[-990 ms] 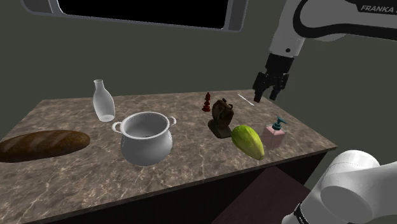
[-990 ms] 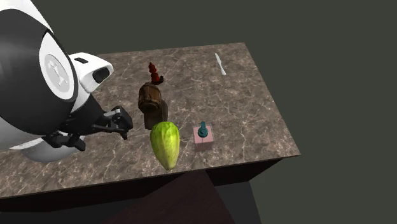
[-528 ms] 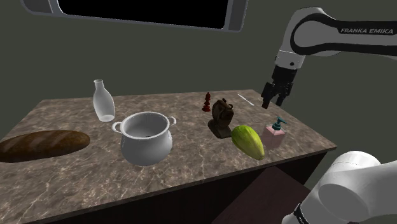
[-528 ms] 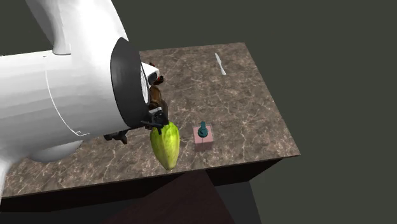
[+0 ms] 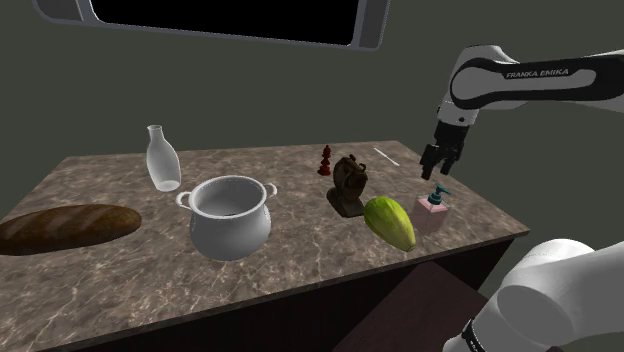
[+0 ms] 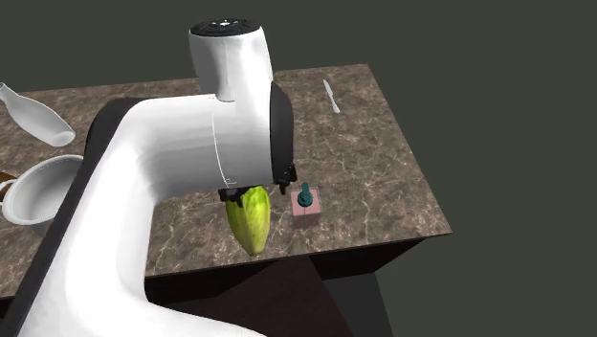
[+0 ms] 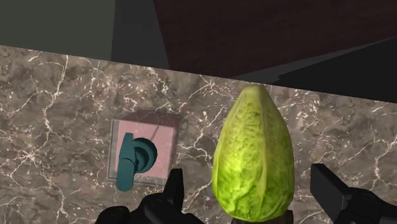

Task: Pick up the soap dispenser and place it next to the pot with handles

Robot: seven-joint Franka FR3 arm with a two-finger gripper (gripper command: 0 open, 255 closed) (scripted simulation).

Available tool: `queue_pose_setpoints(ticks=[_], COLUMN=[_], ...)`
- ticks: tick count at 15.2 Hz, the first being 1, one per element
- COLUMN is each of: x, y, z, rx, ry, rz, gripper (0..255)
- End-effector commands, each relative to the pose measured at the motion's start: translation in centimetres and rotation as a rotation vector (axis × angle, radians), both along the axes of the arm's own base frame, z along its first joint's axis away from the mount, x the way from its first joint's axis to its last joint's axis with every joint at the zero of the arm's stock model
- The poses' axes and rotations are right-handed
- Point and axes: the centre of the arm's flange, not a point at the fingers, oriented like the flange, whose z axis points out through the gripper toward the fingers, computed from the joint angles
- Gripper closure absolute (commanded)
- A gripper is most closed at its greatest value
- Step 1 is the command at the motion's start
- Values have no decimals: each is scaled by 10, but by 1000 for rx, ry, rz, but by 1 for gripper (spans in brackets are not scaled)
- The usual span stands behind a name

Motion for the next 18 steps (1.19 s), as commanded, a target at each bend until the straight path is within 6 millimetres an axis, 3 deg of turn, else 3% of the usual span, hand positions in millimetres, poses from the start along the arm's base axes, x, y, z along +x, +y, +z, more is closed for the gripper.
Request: queue_pose_setpoints(ticks=[1,9,18], x=[0,1,-3], y=[-23,-112,-110], z=[-15,-68,-108], rx=[-4,-20,-20], ry=[7,36,36], rz=[1,1,1], gripper=[0,0,0])
